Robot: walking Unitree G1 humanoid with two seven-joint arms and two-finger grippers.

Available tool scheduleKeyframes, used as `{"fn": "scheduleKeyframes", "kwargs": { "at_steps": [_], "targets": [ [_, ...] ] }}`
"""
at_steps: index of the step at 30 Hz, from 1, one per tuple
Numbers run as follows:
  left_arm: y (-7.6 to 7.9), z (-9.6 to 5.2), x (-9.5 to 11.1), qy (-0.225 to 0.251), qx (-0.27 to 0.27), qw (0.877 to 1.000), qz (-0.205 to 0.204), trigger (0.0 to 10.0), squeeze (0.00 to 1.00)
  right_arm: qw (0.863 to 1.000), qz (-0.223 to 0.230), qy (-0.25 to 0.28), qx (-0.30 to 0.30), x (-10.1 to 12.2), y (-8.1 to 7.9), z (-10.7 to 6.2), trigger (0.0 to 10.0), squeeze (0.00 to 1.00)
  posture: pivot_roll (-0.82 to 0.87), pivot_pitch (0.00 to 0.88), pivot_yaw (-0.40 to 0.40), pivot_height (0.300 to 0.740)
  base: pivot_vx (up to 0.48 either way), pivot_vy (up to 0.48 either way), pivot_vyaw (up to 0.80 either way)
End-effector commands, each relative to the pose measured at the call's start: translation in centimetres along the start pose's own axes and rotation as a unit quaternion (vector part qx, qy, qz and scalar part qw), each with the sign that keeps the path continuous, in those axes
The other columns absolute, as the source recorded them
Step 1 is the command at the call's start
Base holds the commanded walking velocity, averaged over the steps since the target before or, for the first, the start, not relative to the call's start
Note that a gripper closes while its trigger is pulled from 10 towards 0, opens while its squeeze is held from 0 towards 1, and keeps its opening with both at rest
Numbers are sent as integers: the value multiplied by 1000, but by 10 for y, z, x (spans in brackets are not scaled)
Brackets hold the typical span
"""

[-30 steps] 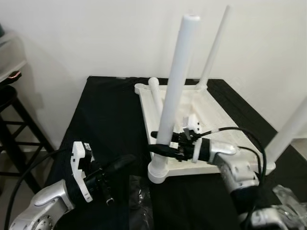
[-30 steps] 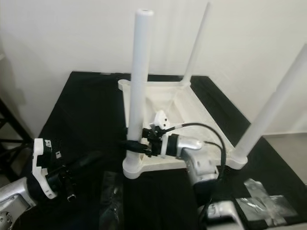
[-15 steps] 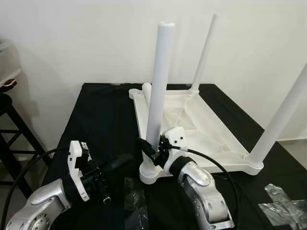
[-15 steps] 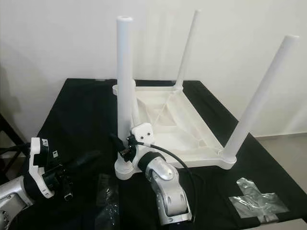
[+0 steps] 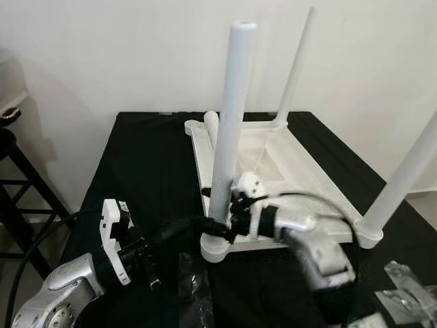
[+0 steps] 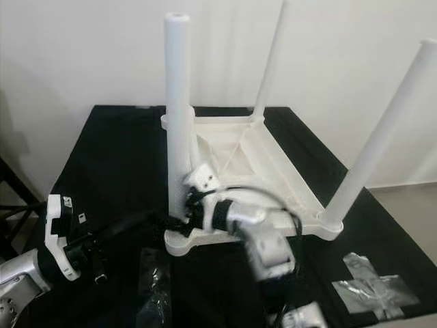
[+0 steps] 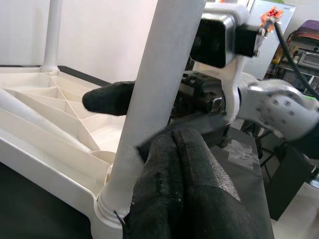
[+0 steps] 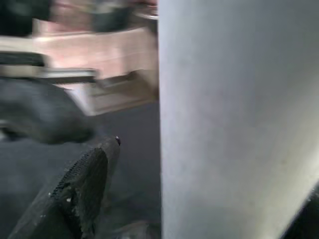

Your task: Building children table

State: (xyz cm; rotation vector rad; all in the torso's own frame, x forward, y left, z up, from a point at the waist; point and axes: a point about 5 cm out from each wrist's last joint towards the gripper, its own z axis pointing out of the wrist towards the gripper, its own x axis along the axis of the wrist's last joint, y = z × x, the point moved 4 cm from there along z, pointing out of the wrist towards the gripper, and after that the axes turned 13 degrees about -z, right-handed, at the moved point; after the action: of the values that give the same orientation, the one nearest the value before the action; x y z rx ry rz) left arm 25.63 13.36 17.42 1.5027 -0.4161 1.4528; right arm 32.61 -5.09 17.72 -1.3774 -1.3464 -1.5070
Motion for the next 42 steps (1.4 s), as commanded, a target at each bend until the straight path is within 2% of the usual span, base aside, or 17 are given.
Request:
{"fn": "scheduleKeyframes", "kwargs": {
  "at_steps": [1, 4, 5, 7, 8, 18, 24, 26, 28, 29, 30, 31, 32, 33, 35, 36, 42],
  "targets": [
    [0, 1, -2, -3, 1, 1000, 2, 10000, 0, 1000, 12, 8, 25, 0, 1, -3, 10000, 0, 91, 0, -90, 740, 0, 0, 0],
    [0, 1, -2, -3, 1, 1000, 2, 10000, 0, 1000, 13, 8, 27, 0, 1, -4, 10000, 0, 91, 0, -90, 740, 0, 0, 0],
    [-1, 1, -2, -3, 1, 1000, 2, 10000, 0, 999, 17, 7, 41, -2, 7, -4, 9647, 0, 103, 0, -92, 740, 0, 0, 0],
    [-1, 2, -3, -3, 2, 1000, 2, 10000, 0, 998, 22, 6, 60, -2, 13, -5, 9647, 0, 103, 0, -92, 740, 0, 0, 0],
    [-1, 2, -3, -3, 2, 1000, 2, 10000, 0, 998, 26, 7, 64, -3, 16, -6, 0, 0, 107, 0, -93, 740, 0, 0, 0],
    [-1, 2, -3, -3, 2, 1000, 1, 10000, 0, 997, 39, 8, 61, -15, 21, -10, 0, 0, 105, 0, -90, 740, 0, 0, 0],
    [0, 2, -3, -2, 1, 1000, 1, 10000, 0, 999, 33, 15, 30, -16, 23, -13, 0, 0, 98, 0, -86, 740, 0, 0, 0],
    [1, 2, -3, -2, 1, 1000, 1, 10000, 0, 999, 25, 3, -21, -22, 21, -13, 0, 0, 91, 0, -90, 740, 0, 0, 0],
    [1, 2, -3, -2, 1, 1000, 1, 10000, 0, 999, 25, 3, -21, -22, 21, -13, 0, 0, 91, 0, -90, 740, 0, 0, 0],
    [1, 1, -2, -1, 0, 1000, 1, 10000, 0, 997, 35, -2, -72, -26, 14, -7, 0, 0, 83, 0, -98, 740, 0, 0, 0],
    [1, -1, -2, -1, 0, 1000, 2, 10000, 0, 968, 92, -3, -233, -38, 10, 2, 0, 0, 71, 0, -94, 740, 0, 0, 0],
    [2, -2, -1, -1, 0, 1000, 2, 10000, 0, 926, 143, -16, -350, -48, 6, -2, 0, 0, 71, 0, -94, 740, 0, 0, 0],
    [2, -2, -1, -1, 0, 1000, 2, 10000, 0, 926, 143, -16, -350, -48, 6, -2, 0, 0, 71, 0, -94, 740, 0, 0, 0],
    [1, -3, 0, -1, 1, 1000, 2, 10000, 0, 921, 147, -38, -358, -53, -15, 8, 0, 0, 65, 0, -83, 740, 0, 0, 0],
    [1, -3, 0, -1, 1, 1000, 2, 10000, 0, 921, 147, -38, -358, -53, -15, 8, 0, 0, 65, 0, -83, 740, 0, 0, 0],
    [0, -3, 0, -2, 1, 1000, 2, 10000, 0, 923, 129, -40, -360, -49, -19, 11, 0, 0, 46, 0, -68, 740, 0, 0, 0],
    [0, -3, -2, -6, -1, 1000, 0, 10000, 0, 929, 118, -46, -347, -54, -8, 7, 0, 0, 70, 0, -89, 740, 0, 0, 0]
  ]
}}
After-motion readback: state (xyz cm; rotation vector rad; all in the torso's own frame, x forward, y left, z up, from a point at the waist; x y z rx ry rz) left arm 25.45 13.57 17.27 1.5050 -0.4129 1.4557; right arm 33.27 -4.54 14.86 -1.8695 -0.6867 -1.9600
